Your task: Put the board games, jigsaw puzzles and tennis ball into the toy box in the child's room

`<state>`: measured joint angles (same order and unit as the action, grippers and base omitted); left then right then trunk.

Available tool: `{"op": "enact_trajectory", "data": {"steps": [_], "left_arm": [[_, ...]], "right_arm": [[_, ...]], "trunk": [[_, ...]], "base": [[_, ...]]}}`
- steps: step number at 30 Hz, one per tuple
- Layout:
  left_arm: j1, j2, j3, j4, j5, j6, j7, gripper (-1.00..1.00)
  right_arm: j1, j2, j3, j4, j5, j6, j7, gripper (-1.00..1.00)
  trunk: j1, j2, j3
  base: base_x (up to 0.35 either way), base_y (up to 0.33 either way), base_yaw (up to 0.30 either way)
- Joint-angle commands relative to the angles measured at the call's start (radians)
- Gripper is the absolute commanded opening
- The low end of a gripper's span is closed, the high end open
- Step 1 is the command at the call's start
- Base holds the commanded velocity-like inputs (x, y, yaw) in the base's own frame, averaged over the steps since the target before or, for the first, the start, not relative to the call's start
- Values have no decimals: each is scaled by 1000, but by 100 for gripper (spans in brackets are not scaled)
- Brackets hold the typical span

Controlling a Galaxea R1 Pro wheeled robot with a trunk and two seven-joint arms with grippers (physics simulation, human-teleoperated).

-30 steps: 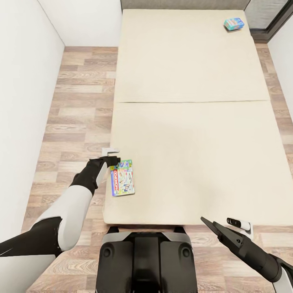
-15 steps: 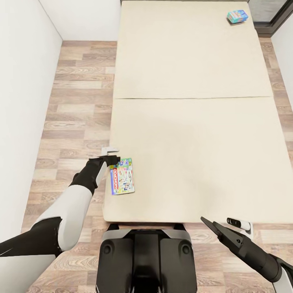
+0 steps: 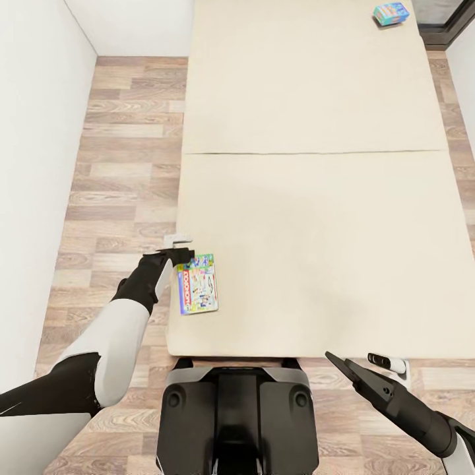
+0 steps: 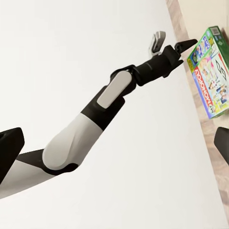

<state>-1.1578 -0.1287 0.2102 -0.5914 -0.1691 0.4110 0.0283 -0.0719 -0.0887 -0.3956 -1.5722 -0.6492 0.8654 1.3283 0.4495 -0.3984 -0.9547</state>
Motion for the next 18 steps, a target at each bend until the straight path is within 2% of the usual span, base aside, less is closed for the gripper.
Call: {"op": "enact_trajectory", "data": {"steps": [1,18], "left_arm": [[0,-2,6,-2,-10,5,-2,100],[0,-2,6,-4,-12,3,-7,100]], "right_arm": [[0,0,0,0,-4,7,0,100],[0,0,0,0,-3,7,-1,100]], "trunk": [[1,-2,-3],[1,-2,-31]], "base": [[0,0,0],[0,0,0]]}}
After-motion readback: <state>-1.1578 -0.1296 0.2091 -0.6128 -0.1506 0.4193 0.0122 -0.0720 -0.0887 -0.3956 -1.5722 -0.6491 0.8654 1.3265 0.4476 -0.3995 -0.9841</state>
